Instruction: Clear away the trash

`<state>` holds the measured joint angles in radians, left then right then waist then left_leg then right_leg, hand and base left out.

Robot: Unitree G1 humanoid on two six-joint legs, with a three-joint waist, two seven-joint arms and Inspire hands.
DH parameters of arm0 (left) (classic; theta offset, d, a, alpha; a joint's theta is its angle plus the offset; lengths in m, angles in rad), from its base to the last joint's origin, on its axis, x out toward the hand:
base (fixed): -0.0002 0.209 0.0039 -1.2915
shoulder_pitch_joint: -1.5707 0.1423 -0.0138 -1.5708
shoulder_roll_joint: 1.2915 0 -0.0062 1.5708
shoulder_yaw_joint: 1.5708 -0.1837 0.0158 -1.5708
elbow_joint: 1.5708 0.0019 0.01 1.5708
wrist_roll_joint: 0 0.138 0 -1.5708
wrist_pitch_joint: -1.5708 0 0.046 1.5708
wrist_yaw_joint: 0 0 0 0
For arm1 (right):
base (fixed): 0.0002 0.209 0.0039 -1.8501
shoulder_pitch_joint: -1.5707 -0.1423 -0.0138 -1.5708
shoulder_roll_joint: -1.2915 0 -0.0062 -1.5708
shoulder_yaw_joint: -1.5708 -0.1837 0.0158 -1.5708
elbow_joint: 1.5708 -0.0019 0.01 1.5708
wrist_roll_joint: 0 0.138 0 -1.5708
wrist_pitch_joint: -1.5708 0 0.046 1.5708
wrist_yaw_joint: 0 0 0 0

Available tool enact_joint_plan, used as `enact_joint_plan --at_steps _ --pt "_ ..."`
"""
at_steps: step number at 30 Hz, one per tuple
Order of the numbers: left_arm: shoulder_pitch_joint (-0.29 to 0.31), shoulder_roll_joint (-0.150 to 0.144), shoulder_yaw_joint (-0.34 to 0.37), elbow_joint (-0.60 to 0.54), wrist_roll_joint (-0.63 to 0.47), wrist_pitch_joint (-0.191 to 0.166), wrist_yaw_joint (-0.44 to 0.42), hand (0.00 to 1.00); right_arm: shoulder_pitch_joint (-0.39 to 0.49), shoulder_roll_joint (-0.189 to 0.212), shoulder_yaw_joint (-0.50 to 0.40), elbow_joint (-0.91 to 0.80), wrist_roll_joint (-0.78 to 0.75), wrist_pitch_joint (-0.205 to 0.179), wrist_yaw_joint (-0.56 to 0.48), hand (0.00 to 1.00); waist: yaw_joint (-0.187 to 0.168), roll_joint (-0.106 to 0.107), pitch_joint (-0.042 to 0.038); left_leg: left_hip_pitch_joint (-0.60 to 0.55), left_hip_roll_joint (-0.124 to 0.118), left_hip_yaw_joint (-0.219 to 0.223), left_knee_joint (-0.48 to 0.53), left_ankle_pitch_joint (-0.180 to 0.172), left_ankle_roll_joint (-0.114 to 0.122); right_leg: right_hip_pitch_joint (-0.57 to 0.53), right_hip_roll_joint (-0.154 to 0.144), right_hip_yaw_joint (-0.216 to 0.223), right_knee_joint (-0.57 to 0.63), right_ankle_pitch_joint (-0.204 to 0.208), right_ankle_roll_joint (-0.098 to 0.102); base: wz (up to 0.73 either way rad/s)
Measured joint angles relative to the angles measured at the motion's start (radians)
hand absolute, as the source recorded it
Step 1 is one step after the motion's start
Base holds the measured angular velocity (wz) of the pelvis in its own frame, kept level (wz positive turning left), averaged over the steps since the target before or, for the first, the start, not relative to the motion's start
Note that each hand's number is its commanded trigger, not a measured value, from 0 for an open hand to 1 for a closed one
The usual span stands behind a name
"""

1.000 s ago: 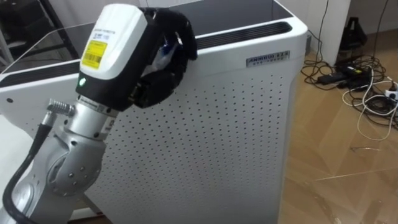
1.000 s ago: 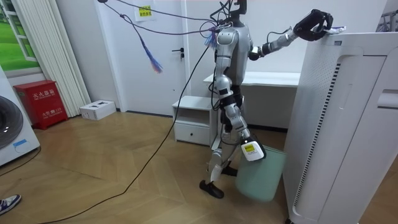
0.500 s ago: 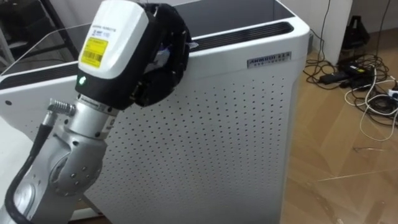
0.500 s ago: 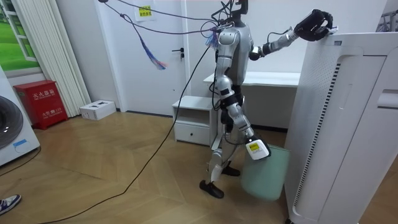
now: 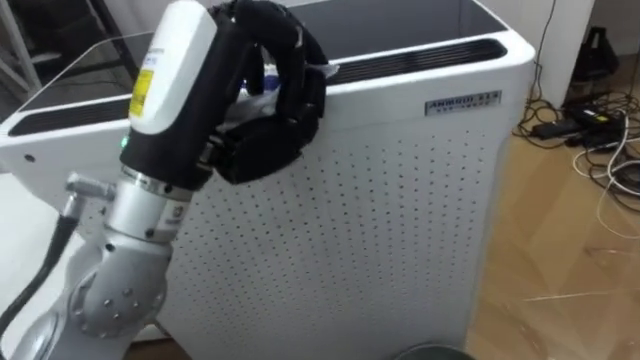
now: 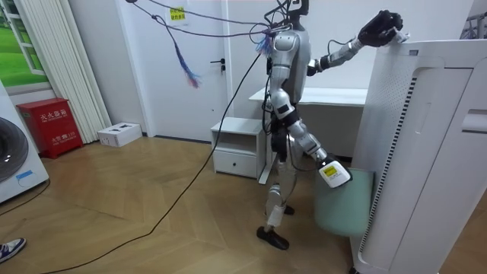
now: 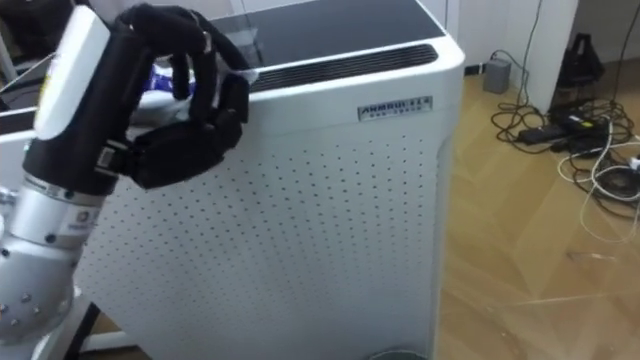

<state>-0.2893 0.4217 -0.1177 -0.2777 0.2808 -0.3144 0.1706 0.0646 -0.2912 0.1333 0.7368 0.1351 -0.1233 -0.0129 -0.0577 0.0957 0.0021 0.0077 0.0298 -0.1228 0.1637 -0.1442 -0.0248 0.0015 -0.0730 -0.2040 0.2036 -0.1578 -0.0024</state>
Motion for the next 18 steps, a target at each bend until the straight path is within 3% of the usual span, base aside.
enact_joint_plan --at_steps 1,2,4,10,16,18 --pt "-0.003 0.001 -0.005 -0.010 -0.038 0.003 -0.017 1.00 0.006 0.006 0.003 -0.023 0.022 -0.003 -0.012 1.00 -0.022 -0.006 0.0025 0.006 0.009 0.068 -0.005 0.002 -0.002 0.012 0.004 -0.030 0.002 0.000 -0.001 0.50" --pt "0.009 0.001 -0.016 -0.027 -0.070 0.000 -0.033 1.00 -0.001 0.002 0.005 -0.023 0.033 -0.004 -0.030 1.00 -0.020 -0.006 0.0028 0.020 0.017 0.143 -0.013 0.004 -0.003 0.019 0.008 -0.030 0.002 0.000 0.000 0.28" --pt "0.026 0.000 -0.037 -0.055 -0.097 -0.011 -0.048 1.00 -0.007 -0.016 0.019 -0.024 0.048 -0.007 -0.044 1.00 -0.019 -0.008 0.0036 0.021 0.020 0.180 -0.014 0.004 -0.003 0.021 0.011 -0.031 0.001 0.000 0.000 0.12" --pt "0.061 0.001 -0.142 -0.075 -0.167 0.006 -0.165 1.00 -0.007 -0.015 0.053 -0.055 0.077 -0.007 -0.051 1.00 0.010 -0.020 0.0118 -0.013 0.006 0.191 0.022 0.003 0.004 0.003 0.012 -0.021 0.001 -0.003 0.001 0.05" --pt "0.060 0.002 -0.160 -0.076 -0.213 0.006 -0.212 1.00 -0.008 -0.018 0.082 -0.071 0.100 -0.007 -0.054 1.00 0.011 0.004 0.0044 -0.035 0.005 0.198 0.039 0.001 0.008 -0.003 0.011 -0.029 0.001 0.007 0.002 0.04" --pt "0.060 0.002 -0.160 -0.076 -0.214 0.006 -0.225 1.00 -0.008 -0.019 0.082 -0.071 0.100 -0.007 -0.054 1.00 0.011 0.013 0.0054 -0.034 0.005 0.204 0.039 0.001 0.009 0.000 0.009 -0.033 0.001 0.007 0.002 0.02"
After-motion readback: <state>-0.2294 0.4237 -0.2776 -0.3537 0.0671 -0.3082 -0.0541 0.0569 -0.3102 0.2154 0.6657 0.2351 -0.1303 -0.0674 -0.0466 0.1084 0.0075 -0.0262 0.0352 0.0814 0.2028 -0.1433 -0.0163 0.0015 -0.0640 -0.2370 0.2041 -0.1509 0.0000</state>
